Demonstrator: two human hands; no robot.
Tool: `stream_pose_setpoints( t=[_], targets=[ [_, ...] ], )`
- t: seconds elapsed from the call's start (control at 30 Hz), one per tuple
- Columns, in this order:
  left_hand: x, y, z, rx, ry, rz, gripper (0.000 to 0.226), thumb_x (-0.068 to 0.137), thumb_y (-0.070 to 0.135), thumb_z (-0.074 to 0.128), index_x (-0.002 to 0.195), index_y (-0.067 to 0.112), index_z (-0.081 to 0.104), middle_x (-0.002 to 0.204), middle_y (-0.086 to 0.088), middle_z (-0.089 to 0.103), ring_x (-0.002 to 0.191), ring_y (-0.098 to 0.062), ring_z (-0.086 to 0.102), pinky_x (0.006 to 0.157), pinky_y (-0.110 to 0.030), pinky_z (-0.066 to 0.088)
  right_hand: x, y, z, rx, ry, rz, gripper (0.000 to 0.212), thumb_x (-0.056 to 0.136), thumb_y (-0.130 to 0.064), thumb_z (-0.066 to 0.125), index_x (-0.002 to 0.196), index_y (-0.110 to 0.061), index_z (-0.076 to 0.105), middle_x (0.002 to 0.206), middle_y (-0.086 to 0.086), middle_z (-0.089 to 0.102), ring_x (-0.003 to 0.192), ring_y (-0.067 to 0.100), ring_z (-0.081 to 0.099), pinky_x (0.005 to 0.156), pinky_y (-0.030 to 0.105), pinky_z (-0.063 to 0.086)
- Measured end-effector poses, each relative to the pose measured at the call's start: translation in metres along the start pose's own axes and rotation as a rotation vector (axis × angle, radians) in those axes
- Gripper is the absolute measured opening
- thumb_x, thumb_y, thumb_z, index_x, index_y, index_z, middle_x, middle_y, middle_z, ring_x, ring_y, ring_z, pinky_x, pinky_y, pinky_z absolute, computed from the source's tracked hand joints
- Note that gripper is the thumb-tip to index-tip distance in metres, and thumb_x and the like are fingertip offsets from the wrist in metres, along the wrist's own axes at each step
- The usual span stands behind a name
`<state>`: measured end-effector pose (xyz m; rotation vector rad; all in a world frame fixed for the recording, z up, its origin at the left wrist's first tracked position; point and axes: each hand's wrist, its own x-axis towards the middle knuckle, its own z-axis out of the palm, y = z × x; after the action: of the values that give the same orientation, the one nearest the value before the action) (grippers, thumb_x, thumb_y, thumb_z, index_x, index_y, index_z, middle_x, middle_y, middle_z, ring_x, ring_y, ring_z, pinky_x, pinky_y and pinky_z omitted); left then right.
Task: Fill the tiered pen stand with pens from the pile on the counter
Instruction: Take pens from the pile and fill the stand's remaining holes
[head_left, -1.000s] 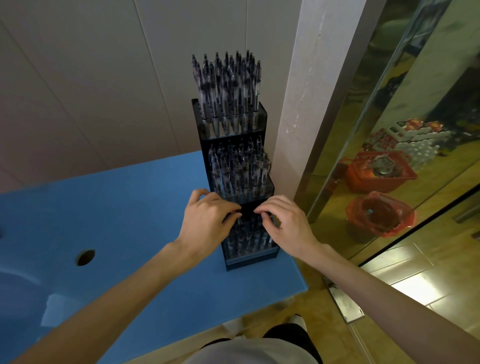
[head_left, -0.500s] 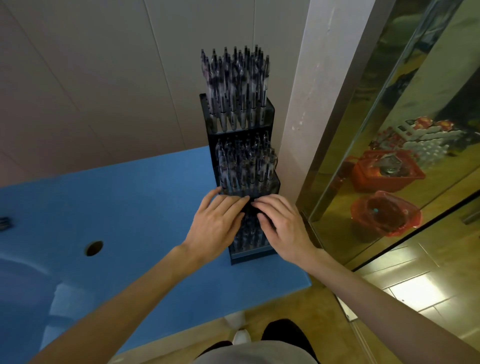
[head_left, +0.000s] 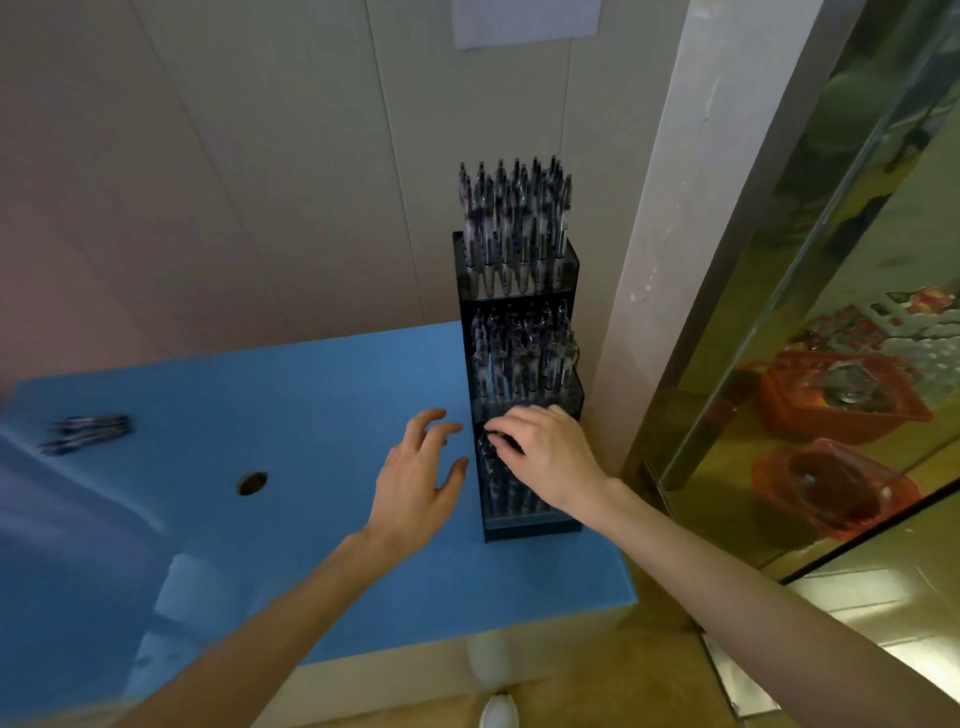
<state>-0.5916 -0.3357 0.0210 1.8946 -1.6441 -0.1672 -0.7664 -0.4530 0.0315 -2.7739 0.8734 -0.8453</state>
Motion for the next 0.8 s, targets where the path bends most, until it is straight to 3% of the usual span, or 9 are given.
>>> stream_pose_setpoints(
  t=[0.13, 0.23, 0.37, 0.47, 0.67, 0.8],
  targets=[
    [-0.003, 0.006, -0.002, -0.042, -0.047, -0.079, 0.036, 0.100, 0.032, 0.060, 0.134, 0.023, 0.052, 0.149, 0.009, 0.038, 0.115, -0.007, 0.059, 0.076, -0.030, 0.053, 0.005, -0.011, 0.000, -0.048, -0.030, 0.020, 0.025, 0.098, -0.039, 0.062, 0.104, -0.018, 0.073, 0.088, -0.004, 0.073, 0.075, 0.019, 0.068, 0.066, 0.035, 0.048],
    [-0.008, 0.011, -0.006, -0.079, -0.058, -0.103, 0.032, 0.100, 0.031, 0.059, 0.131, 0.024, 0.056, 0.144, 0.013, 0.042, 0.110, -0.003, 0.060, 0.079, -0.027, 0.052, 0.008, -0.015, -0.006, -0.103, -0.095, 0.056, 0.033, 0.096, -0.051, 0.059, 0.101, -0.019, 0.067, 0.086, -0.005, 0.071, 0.074, 0.018, 0.067, 0.065, 0.035, 0.051],
    [-0.016, 0.013, -0.016, -0.111, -0.017, -0.125, 0.028, 0.099, 0.030, 0.060, 0.127, 0.026, 0.059, 0.141, 0.015, 0.043, 0.103, 0.002, 0.059, 0.082, -0.029, 0.054, 0.009, -0.020, -0.014, -0.044, -0.113, 0.127, 0.025, 0.097, -0.043, 0.063, 0.083, -0.023, 0.066, 0.078, -0.008, 0.069, 0.070, 0.015, 0.065, 0.062, 0.035, 0.052],
    [-0.025, 0.011, -0.023, -0.139, 0.016, -0.140, 0.025, 0.099, 0.027, 0.060, 0.124, 0.026, 0.060, 0.138, 0.016, 0.045, 0.102, 0.000, 0.060, 0.083, -0.025, 0.051, 0.008, -0.015, -0.020, -0.012, -0.079, 0.199, 0.022, 0.096, -0.042, 0.066, 0.081, -0.026, 0.070, 0.070, -0.011, 0.068, 0.061, 0.011, 0.062, 0.058, 0.030, 0.052],
    [-0.050, 0.005, -0.030, -0.159, -0.006, -0.159, 0.021, 0.101, 0.027, 0.059, 0.122, 0.029, 0.062, 0.136, 0.019, 0.046, 0.100, 0.004, 0.059, 0.082, -0.011, 0.043, 0.008, 0.004, -0.027, -0.314, -0.037, 0.031, 0.020, 0.092, -0.028, 0.075, 0.078, -0.015, 0.069, 0.068, -0.001, 0.066, 0.059, 0.019, 0.064, 0.053, 0.032, 0.051],
    [-0.065, 0.003, -0.035, -0.174, -0.019, -0.155, 0.020, 0.100, 0.025, 0.059, 0.119, 0.032, 0.064, 0.134, 0.020, 0.048, 0.102, 0.004, 0.060, 0.083, -0.009, 0.041, 0.009, -0.005, -0.019, -0.256, -0.081, 0.101, 0.023, 0.099, -0.033, 0.062, 0.083, -0.017, 0.067, 0.072, -0.003, 0.067, 0.064, 0.019, 0.065, 0.057, 0.032, 0.052]
  ],
)
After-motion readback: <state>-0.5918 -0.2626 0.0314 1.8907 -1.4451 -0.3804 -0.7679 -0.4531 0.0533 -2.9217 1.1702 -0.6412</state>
